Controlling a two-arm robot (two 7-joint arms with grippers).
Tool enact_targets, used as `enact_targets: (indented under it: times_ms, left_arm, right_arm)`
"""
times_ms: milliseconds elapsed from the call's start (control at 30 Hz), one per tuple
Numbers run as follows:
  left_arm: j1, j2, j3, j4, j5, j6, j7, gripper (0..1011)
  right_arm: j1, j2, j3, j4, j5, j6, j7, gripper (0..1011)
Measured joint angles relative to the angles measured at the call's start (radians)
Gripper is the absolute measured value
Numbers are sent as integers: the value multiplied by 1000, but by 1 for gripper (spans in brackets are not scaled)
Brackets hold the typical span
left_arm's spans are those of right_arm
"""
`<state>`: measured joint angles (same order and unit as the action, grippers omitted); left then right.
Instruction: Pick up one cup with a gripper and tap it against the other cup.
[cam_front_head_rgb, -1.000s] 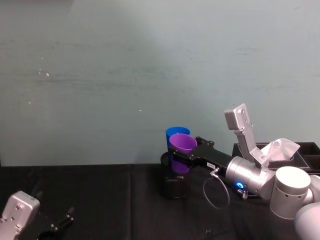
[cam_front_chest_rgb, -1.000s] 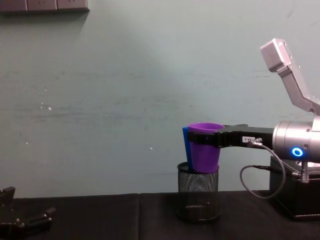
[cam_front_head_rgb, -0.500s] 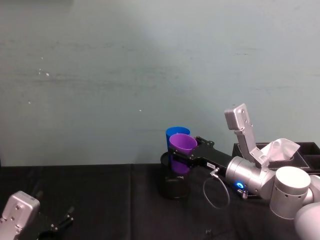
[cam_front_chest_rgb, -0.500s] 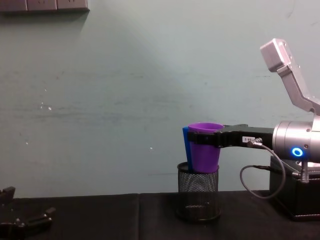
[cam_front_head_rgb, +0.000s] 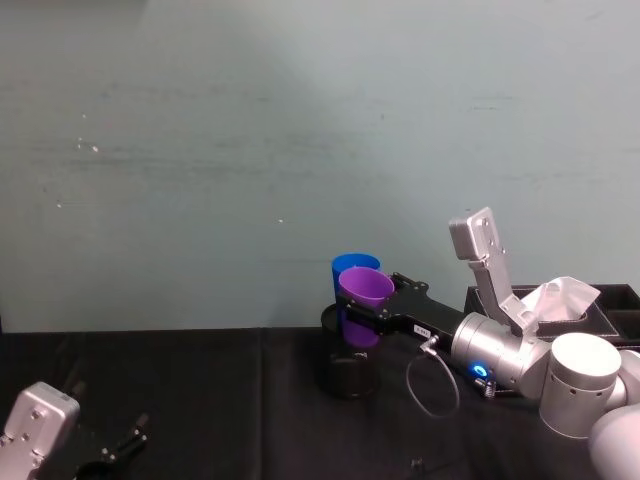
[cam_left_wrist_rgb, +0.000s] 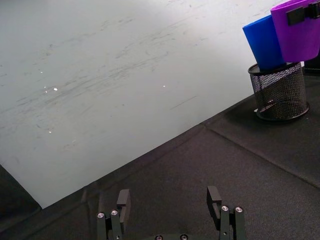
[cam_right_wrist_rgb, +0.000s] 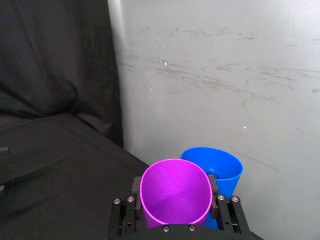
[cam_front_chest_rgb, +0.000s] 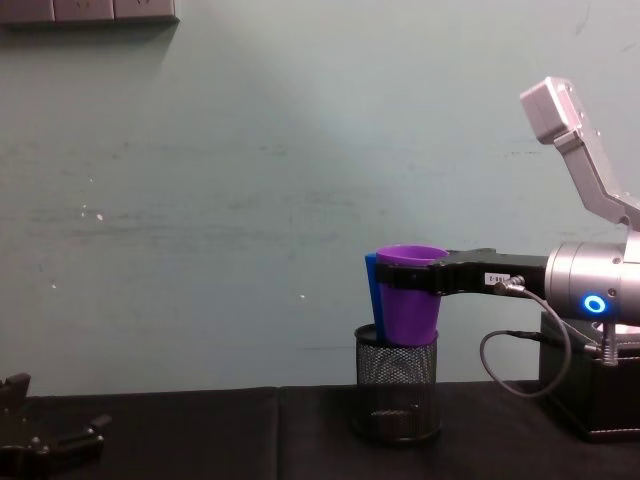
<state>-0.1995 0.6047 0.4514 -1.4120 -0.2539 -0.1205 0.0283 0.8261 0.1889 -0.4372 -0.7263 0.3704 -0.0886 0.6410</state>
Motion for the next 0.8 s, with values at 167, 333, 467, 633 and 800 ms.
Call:
enact_targets:
  times_ms: [167,333,467,633,800]
  left_arm:
    - [0,0,0,0,0,0,0,1000]
    - [0,0,0,0,0,0,0,1000]
    - [0,0,0,0,0,0,0,1000]
    - [0,0,0,0,0,0,0,1000]
    - [0,0,0,0,0,0,0,1000]
  right_arm:
    - [0,0,0,0,0,0,0,735]
    - [0,0,0,0,0,0,0,735]
    - [0,0,0,0,0,0,0,735]
    - [0,0,0,0,0,0,0,735]
    - [0,0,0,0,0,0,0,735]
